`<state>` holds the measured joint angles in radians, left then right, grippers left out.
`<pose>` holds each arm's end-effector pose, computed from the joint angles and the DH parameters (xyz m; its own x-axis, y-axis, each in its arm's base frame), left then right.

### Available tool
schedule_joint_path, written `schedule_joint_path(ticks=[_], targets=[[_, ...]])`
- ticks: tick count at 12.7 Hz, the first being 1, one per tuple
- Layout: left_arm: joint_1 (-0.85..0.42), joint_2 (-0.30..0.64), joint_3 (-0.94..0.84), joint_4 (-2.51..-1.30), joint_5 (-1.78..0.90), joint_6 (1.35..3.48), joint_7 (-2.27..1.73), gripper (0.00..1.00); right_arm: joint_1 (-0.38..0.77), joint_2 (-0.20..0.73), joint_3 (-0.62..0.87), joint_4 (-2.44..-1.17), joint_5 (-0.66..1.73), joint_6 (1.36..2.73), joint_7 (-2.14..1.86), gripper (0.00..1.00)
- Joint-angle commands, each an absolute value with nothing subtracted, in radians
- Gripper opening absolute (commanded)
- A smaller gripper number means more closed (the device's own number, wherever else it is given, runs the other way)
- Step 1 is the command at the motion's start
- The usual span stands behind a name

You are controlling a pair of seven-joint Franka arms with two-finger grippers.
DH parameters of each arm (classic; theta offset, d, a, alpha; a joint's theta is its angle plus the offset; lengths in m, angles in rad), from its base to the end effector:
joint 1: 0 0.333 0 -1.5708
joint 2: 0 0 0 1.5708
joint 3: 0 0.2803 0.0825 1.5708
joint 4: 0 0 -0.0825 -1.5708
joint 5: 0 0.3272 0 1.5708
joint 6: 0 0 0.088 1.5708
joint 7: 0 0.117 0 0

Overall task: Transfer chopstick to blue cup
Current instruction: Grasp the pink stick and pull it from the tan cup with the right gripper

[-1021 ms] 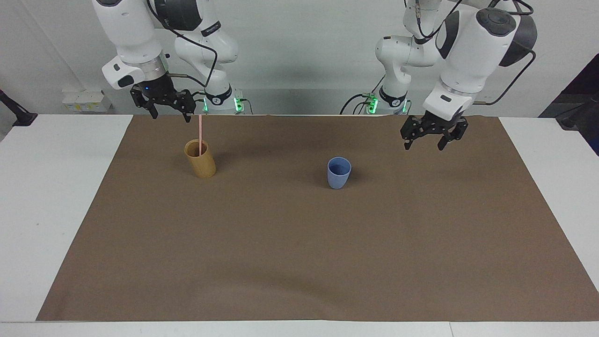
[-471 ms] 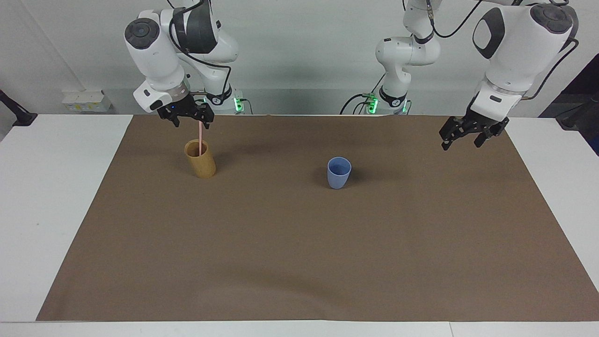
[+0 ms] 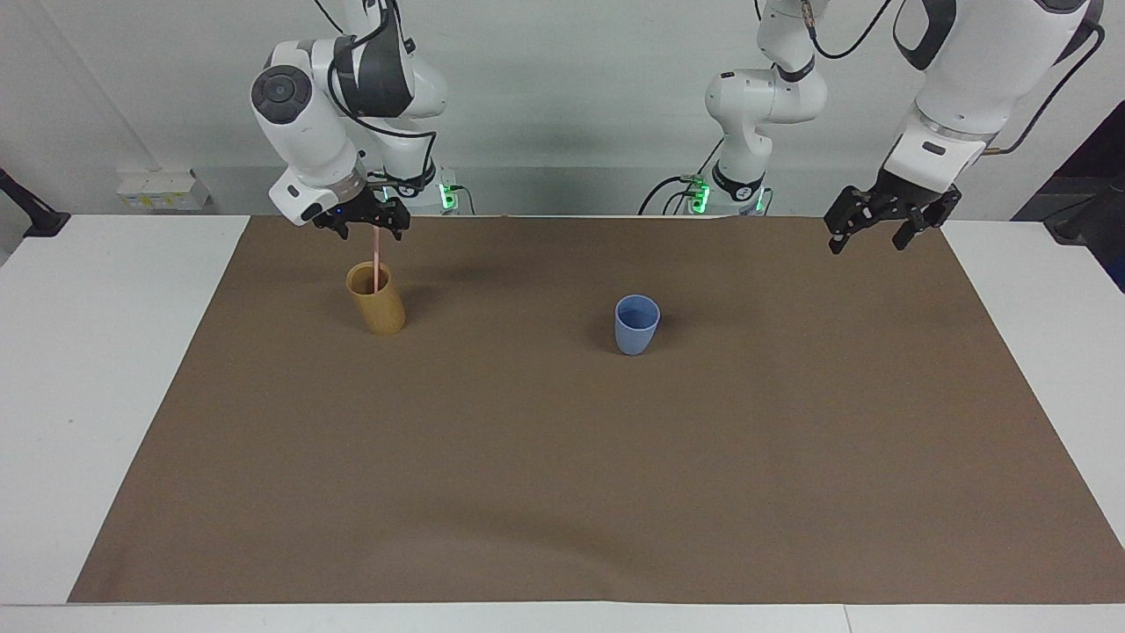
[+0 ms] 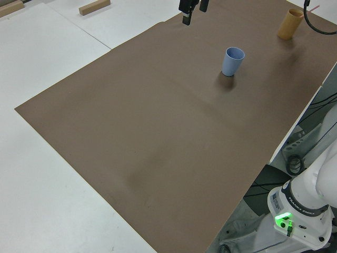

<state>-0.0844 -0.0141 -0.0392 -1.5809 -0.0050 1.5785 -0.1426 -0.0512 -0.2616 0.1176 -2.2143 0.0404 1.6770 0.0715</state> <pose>0.4909 -0.0617 0.5823 0.9998 0.0190 0.0109 0.0190 -0.9998 0.0061 0.3934 0.0323 0.4424 0.9616 -0.0240 -0.2735 -0.0215 -0.9997 0.0124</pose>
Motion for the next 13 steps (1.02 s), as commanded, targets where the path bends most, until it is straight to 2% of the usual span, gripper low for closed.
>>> schedule_joint_path(ticks=[1, 2, 4, 5, 9, 11, 13], targets=[[-0.081, -0.034, -0.038, -1.572, 0.005, 1.557, -0.141, 1.0, -0.072, -0.311, 0.118, -2.272, 0.066, 1.707, 0.012, 0.73], [-0.077, -0.034, -0.038, -1.575, 0.003, 1.56, -0.14, 1.0, -0.071, -0.314, 0.118, -2.279, 0.066, 1.707, 0.011, 0.65], [-0.074, -0.051, -0.037, -1.582, 0.002, 1.559, -0.143, 1.0, -0.069, -0.321, 0.118, -2.287, 0.066, 1.707, 0.009, 0.6], [-0.074, -0.054, -0.037, -1.583, 0.002, 1.557, -0.143, 1.0, -0.069, -0.321, 0.118, -2.287, 0.066, 1.704, 0.009, 0.49], [-0.011, -0.058, -0.064, -1.588, -0.008, 1.537, -0.14, 1.0, -0.071, -0.321, 0.118, -2.301, 0.072, 1.697, 0.008, 0.47], [0.041, -0.06, -0.119, -1.588, -0.008, 1.528, -0.14, 1.0, -0.071, -0.321, 0.118, -2.309, 0.084, 1.7, 0.008, 0.41], [0.041, -0.06, -0.123, -1.588, -0.008, 1.526, -0.14, 1.0, -0.069, -0.321, 0.118, -2.307, 0.084, 1.7, 0.005, 0.11]])
